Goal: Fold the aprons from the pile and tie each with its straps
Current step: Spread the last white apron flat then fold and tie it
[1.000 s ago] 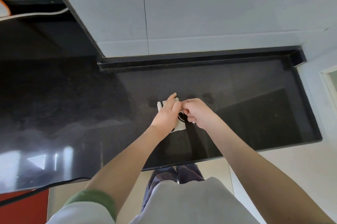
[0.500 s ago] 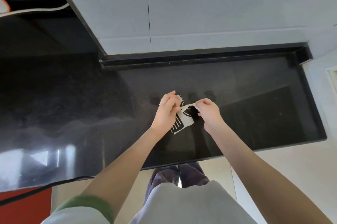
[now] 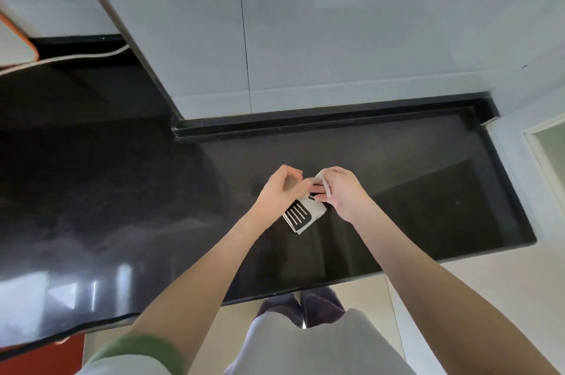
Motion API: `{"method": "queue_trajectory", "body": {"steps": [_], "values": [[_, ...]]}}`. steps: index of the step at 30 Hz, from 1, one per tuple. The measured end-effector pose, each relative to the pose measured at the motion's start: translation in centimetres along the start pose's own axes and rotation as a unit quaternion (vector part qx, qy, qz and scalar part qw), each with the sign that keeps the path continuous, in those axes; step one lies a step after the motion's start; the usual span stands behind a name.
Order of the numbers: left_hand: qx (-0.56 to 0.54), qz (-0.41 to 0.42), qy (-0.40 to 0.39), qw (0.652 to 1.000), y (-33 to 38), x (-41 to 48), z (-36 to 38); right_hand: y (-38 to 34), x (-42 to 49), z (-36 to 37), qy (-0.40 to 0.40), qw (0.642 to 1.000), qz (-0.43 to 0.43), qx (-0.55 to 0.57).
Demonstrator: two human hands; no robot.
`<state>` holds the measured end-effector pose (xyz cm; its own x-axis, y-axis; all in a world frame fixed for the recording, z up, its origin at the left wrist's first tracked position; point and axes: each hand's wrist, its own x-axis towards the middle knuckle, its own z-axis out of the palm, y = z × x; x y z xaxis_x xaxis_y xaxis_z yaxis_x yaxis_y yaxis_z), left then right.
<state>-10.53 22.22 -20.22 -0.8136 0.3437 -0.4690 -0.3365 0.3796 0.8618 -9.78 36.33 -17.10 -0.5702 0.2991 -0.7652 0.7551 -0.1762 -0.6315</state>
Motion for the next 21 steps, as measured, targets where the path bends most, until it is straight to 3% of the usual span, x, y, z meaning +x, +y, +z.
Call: {"method": "queue_trajectory", "body": {"steps": [2, 5, 7, 10, 13, 16, 18, 21], "values": [[0.151, 0.048, 0.005, 0.987, 0.4, -0.5, 0.7, -0.9, -0.4, 0.0, 0.008, 0.999, 0.025, 0.03], [0.397, 0.12, 0.032, 0.909, -0.7, -0.9, 2.2, -1.6, -0.7, -0.4, 0.013, 0.998, -0.032, -0.043], [0.446, 0.11, 0.055, 0.887, -1.1, -0.9, 3.2, -1.8, -1.0, -0.9, 0.016, 0.989, -0.079, -0.122], [0.429, 0.095, 0.075, 0.895, -0.7, -0.5, 3.8, -1.9, -1.1, -1.8, 0.03, 0.992, -0.074, -0.098], [0.31, 0.055, 0.065, 0.947, 0.1, 0.2, 3.4, -1.6, -1.2, -3.5, 0.049, 0.992, -0.065, -0.1], [0.048, -0.005, 0.053, 0.997, 1.9, 0.2, 2.3, -1.0, -1.7, -5.0, 0.025, 0.999, -0.013, -0.022], [-0.084, -0.021, 0.003, 0.996, 3.5, -0.3, 2.0, -0.8, -2.0, -5.4, -0.023, 0.999, -0.033, -0.015], [-0.152, 0.009, -0.042, 0.987, 5.8, -1.0, 1.8, -2.2, -3.4, -5.0, -0.069, 0.991, -0.113, -0.027]]}}
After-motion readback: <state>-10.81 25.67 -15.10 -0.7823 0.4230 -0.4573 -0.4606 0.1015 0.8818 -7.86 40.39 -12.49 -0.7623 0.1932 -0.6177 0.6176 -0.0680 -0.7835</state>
